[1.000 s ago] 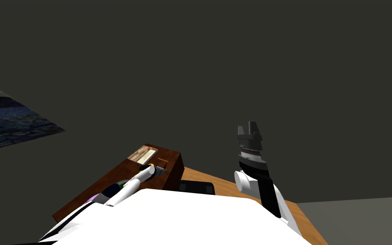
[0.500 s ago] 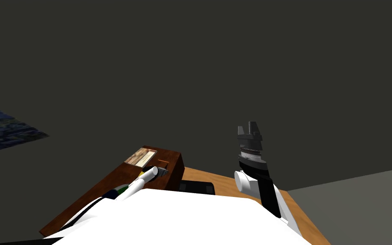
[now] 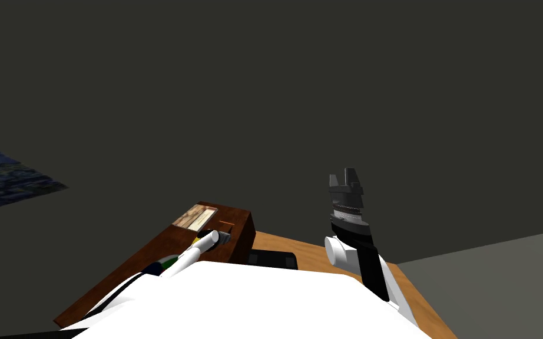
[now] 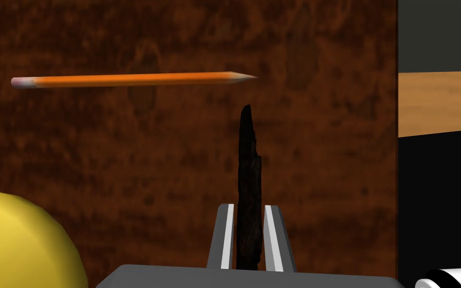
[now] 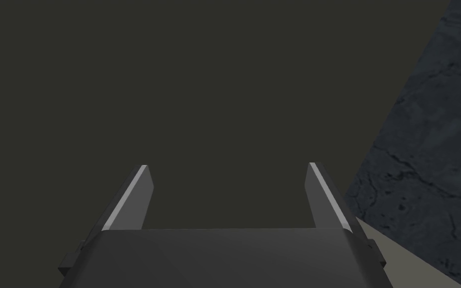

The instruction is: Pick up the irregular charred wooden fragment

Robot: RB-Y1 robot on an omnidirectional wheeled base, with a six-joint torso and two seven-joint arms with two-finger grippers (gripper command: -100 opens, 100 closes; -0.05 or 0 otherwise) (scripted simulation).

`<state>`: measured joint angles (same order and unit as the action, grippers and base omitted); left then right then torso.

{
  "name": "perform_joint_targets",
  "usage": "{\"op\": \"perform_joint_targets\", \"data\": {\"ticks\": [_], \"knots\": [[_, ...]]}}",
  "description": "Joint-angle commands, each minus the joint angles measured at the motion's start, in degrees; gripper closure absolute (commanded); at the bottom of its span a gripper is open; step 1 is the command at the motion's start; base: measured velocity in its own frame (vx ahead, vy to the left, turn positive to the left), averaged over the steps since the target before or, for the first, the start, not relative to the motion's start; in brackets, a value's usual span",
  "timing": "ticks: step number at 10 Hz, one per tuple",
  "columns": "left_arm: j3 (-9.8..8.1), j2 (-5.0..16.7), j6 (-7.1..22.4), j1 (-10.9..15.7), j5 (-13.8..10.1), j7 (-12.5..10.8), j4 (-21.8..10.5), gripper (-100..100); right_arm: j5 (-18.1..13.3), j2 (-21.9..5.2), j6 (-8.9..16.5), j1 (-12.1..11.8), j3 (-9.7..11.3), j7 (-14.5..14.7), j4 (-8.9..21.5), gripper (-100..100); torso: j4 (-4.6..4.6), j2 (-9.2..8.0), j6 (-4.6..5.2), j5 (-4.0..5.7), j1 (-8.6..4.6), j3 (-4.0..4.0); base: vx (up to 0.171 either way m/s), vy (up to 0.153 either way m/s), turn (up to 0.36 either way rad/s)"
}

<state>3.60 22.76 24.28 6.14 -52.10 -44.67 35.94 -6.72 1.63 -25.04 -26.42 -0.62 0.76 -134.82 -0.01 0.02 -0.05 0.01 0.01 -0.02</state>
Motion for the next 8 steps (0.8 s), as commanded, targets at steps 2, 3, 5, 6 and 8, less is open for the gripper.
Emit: {"op": "perform_joint_targets", "data": {"ticks": [2, 3, 5, 6, 8], "knots": [[0.0, 0.0, 0.0, 0.0, 0.0, 0.0, 0.0, 0, 0.0, 0.0, 0.0, 0.0, 0.0, 0.0, 0.0, 0, 0.0, 0.0, 0.0, 0.0, 0.0, 0.0, 0.0, 0.0, 0.0], [0.6, 1.4, 1.4, -0.9, -0.8, 0.3, 2.3, 100, 0.0, 0.0, 0.0, 0.0, 0.0, 0.0, 0.0, 0, 0.0, 0.0, 0.0, 0.0, 0.0, 0.0, 0.022, -0.05, 0.168], [1.09, 2.5, 2.6, -1.7, -1.5, 0.7, 4.0, 100, 0.0, 0.0, 0.0, 0.0, 0.0, 0.0, 0.0, 0, -0.02, 0.12, -0.01, 0.06, -0.3, -0.06, 0.044, -0.081, 0.12], [1.59, 3.6, 3.7, -2.4, -2.3, 1.0, 5.8, 100, 0.0, 0.0, 0.0, 0.0, 0.0, 0.0, 0.0, 0, -0.02, 0.14, 0.01, 0.06, -0.3, -0.08, 0.03, -0.079, 0.127], [2.08, 4.6, 4.8, -3.2, -3.1, 1.4, 7.6, 100, 0.0, 0.0, 0.0, 0.0, 0.0, 0.0, 0.0, 0, -0.03, 0.09, -0.01, 0.06, -0.27, -0.05, 0.024, -0.061, 0.106]]}}
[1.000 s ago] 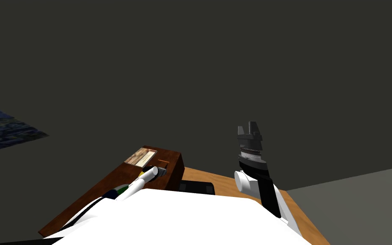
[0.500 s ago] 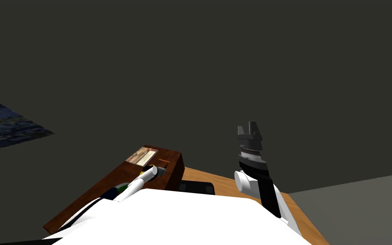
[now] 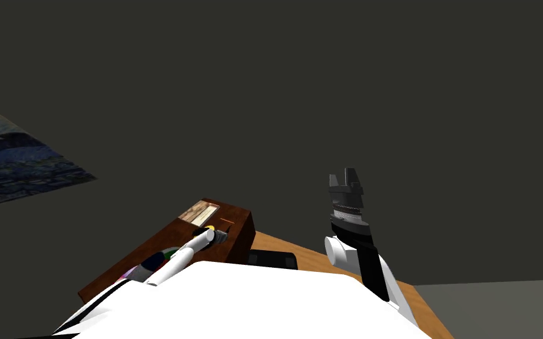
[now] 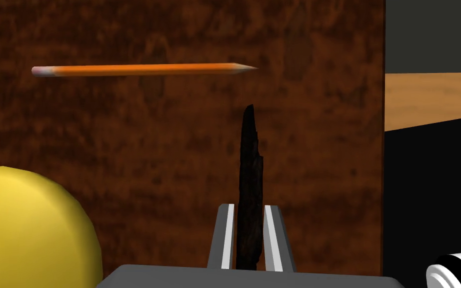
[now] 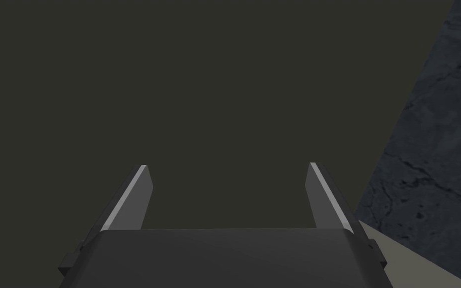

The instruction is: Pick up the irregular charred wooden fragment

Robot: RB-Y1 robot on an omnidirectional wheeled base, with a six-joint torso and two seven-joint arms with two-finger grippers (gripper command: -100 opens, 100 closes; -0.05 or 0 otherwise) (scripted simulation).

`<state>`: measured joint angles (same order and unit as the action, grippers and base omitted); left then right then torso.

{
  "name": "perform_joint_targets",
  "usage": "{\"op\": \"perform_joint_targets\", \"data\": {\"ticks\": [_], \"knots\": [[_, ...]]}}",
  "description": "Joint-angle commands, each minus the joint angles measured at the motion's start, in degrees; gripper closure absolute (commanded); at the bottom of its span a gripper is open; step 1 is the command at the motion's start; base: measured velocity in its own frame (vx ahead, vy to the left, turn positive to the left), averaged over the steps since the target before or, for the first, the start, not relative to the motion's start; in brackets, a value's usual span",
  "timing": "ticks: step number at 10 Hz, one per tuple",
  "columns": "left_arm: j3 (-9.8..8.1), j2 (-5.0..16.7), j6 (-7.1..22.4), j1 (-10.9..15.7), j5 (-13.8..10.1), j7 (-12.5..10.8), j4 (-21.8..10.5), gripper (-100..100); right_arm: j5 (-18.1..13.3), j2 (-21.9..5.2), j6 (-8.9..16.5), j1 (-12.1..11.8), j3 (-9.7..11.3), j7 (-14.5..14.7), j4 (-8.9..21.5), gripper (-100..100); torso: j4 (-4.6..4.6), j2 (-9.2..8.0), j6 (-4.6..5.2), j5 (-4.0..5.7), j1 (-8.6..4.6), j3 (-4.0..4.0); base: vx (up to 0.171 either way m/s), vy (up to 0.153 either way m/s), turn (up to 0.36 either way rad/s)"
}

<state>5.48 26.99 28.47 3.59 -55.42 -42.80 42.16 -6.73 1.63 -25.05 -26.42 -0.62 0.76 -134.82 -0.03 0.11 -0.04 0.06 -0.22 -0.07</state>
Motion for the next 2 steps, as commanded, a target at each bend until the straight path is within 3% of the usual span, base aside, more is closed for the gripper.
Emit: {"op": "perform_joint_targets", "data": {"ticks": [1, 2], "knots": [[0.0, 0.0, 0.0, 0.0, 0.0, 0.0, 0.0, 100, 0.0, 0.0, 0.0, 0.0, 0.0, 0.0, 0.0, 0, 0.0, 0.0, 0.0, 0.0, 0.0, 0.0, 0.011, -0.024, 0.018], [0.03, 0.1, 0.1, -0.1, -0.1, 0.1, 0.1, 0, 0.0, 0.0, 0.0, 0.0, 0.0, 0.0, 0.0, 0, 0.01, -0.03, 0.03, -0.03, 0.1, 0.01, 0.002, -0.005, -0.003]]}}
